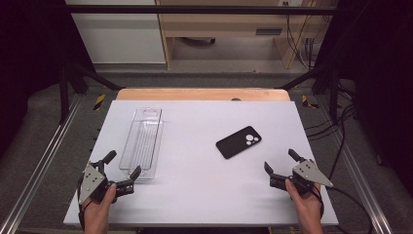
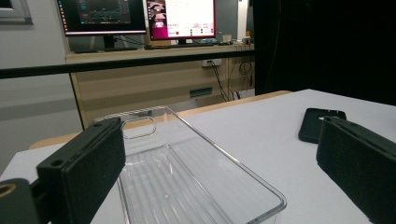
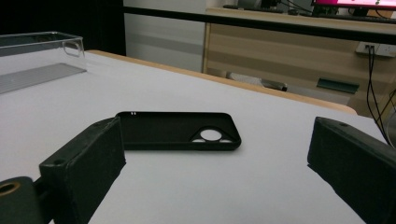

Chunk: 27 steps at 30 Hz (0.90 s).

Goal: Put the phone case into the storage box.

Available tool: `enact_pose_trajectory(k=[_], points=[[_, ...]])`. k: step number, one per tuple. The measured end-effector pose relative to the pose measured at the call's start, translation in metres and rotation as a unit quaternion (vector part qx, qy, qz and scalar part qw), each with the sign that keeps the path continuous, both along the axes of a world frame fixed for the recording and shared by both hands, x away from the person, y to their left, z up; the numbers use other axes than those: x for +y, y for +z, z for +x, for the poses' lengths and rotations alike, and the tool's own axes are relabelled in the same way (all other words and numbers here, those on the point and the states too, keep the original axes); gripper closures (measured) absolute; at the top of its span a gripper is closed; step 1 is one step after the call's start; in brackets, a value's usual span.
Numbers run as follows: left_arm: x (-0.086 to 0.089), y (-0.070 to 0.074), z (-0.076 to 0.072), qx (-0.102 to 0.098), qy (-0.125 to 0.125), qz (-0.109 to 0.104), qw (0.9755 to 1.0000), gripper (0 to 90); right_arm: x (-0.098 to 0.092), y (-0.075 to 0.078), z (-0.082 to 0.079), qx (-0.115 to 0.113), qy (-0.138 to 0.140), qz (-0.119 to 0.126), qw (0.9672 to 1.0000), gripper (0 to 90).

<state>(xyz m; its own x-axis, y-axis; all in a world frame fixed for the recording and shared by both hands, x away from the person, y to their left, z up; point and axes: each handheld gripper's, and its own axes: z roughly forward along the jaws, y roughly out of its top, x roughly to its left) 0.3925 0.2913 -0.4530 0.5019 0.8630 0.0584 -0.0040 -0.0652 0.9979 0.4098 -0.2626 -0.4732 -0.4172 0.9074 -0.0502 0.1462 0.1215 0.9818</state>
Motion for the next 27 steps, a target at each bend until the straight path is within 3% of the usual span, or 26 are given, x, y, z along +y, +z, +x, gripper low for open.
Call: enact_pose_trajectory(k=[5,8,9,12,20,23,25,27], points=[[0.002,0.0,-0.001,0.002,0.008,-0.001,1.0,0.9,0.0,0.0,0.001,0.029,-0.004,0.01,0.9995,4.9],[0.002,0.0,-0.003,0.004,0.009,-0.002,1.0,0.8,0.002,0.002,-0.001,0.037,-0.001,0.006,0.9993,4.8],[0.002,0.0,-0.003,0.005,0.008,-0.002,1.0,0.8,0.004,0.004,-0.003,0.051,-0.002,0.001,0.9987,3.9],[0.001,-0.001,-0.003,0.008,0.005,-0.002,1.0,0.8,0.007,0.006,-0.004,0.061,-0.01,-0.015,0.998,3.7],[0.001,-0.001,-0.004,0.011,0.012,0.001,0.9999,0.8,0.012,0.009,-0.002,0.078,-0.017,-0.015,0.9967,6.4],[0.001,-0.001,-0.006,0.011,0.011,0.004,0.9999,0.8,0.014,0.011,-0.003,0.094,-0.01,-0.022,0.9953,7.5],[0.0,-0.001,-0.005,0.011,0.009,0.004,0.9999,0.8,0.015,0.016,-0.001,0.124,-0.003,-0.031,0.9918,8.4],[0.0,-0.002,-0.005,0.012,0.008,0.006,0.9999,0.8,0.016,0.02,0.001,0.138,-0.003,-0.026,0.99,9.1]])
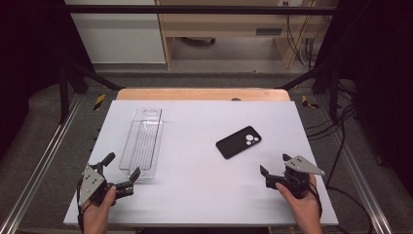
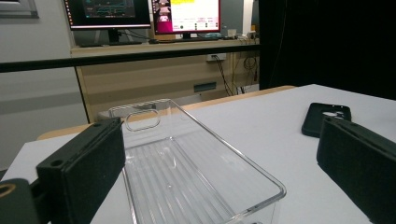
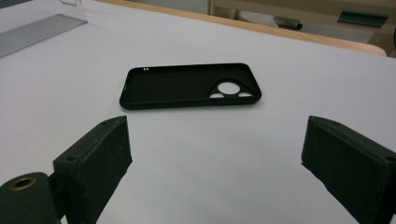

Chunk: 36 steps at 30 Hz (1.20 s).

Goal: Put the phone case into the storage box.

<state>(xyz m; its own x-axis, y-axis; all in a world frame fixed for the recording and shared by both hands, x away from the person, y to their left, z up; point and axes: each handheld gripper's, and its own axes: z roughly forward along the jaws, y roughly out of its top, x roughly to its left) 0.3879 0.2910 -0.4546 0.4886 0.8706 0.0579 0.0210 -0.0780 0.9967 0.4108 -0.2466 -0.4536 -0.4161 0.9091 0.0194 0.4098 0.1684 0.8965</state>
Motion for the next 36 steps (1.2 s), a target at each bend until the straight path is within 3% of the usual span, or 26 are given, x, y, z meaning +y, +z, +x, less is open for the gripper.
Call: enact_pose_trajectory(k=[2,6,19,22,36], points=[[0.0,0.0,0.001,0.003,0.0,-0.002,1.0,0.8,-0.001,0.005,0.008,0.022,0.002,0.0,0.9998,8.9],[-0.002,0.0,0.001,0.004,-0.003,-0.004,1.0,0.7,-0.001,0.013,0.02,0.036,-0.003,-0.008,0.9993,9.5],[-0.001,-0.001,-0.001,0.007,0.002,0.002,1.0,0.7,0.01,0.038,0.053,0.047,0.015,-0.048,0.9977,10.2],[-0.001,-0.001,-0.001,0.007,0.002,0.002,1.0,0.7,0.013,0.043,0.064,0.061,0.02,-0.059,0.9962,9.9],[-0.003,-0.001,-0.001,0.009,-0.001,0.007,0.9999,0.7,0.014,0.046,0.096,0.093,0.029,-0.079,0.9921,9.8]])
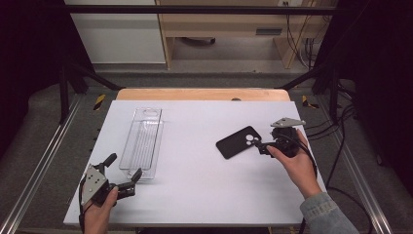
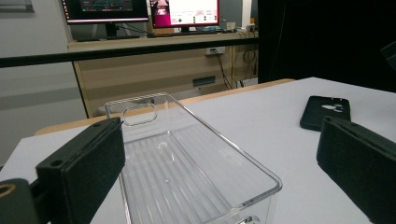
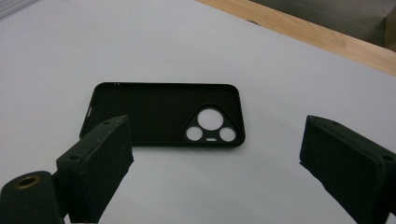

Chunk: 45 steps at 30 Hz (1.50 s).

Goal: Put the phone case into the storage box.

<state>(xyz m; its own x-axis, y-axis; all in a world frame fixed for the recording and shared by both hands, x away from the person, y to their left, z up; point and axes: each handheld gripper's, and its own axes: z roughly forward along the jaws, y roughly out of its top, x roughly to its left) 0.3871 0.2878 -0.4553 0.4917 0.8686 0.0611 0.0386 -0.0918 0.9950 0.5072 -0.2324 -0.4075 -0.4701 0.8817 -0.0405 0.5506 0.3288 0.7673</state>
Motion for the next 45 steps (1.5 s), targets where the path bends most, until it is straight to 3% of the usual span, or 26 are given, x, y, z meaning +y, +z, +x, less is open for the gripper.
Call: enact_pose_trajectory(k=[32,38,45], points=[[-0.002,0.0,0.0,0.001,-0.006,0.006,1.0,0.7,-0.007,-0.028,0.036,0.06,-0.012,0.025,0.9978,12.9],[-0.002,0.0,0.0,0.001,-0.006,0.005,1.0,0.7,-0.005,-0.037,0.044,0.065,-0.015,0.012,0.9977,13.8],[-0.002,-0.001,0.0,0.003,-0.007,0.007,0.9999,0.7,-0.007,-0.044,0.051,0.07,-0.022,0.019,0.9971,14.3]])
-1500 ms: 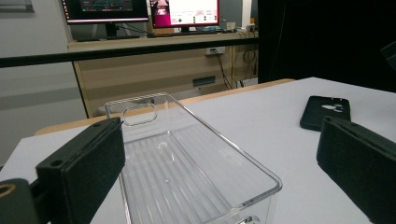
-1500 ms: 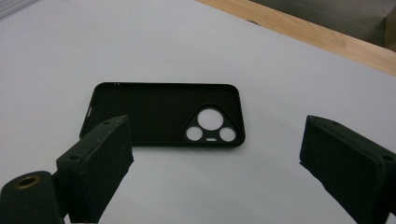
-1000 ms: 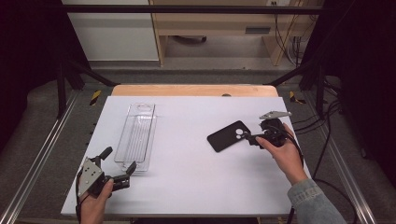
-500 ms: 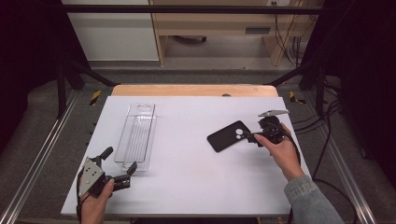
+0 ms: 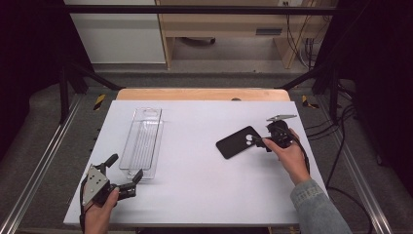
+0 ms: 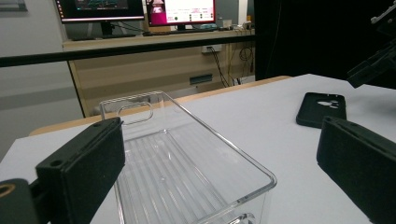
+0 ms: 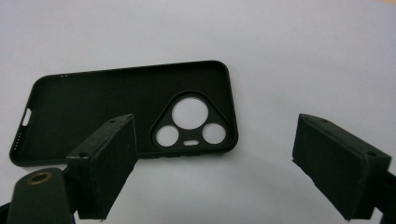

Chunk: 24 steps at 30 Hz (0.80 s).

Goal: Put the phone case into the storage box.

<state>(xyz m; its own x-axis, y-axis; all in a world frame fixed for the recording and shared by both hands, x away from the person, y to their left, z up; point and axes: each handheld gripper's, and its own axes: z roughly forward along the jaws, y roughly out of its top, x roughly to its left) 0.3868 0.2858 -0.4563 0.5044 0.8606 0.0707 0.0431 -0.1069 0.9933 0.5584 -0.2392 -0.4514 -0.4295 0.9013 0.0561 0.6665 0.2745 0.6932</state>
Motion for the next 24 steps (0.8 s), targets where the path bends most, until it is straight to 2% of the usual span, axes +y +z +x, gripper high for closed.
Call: enact_pose_trajectory(k=[3,7,13,24], points=[[0.0,0.0,0.0,-0.001,0.0,0.0,1.0,0.7,-0.002,-0.004,0.003,0.007,-0.008,0.0,0.9999,16.2],[-0.001,0.0,0.0,-0.001,-0.002,0.002,1.0,0.7,-0.004,-0.006,0.005,0.001,-0.018,-0.009,0.9998,17.4],[-0.002,0.0,0.0,-0.001,-0.003,0.005,1.0,0.7,-0.007,-0.008,0.007,0.001,-0.025,0.006,0.9997,18.0],[-0.002,0.0,0.0,-0.001,-0.004,0.004,1.0,0.7,-0.004,-0.013,0.012,-0.001,-0.032,0.02,0.9993,22.9]])
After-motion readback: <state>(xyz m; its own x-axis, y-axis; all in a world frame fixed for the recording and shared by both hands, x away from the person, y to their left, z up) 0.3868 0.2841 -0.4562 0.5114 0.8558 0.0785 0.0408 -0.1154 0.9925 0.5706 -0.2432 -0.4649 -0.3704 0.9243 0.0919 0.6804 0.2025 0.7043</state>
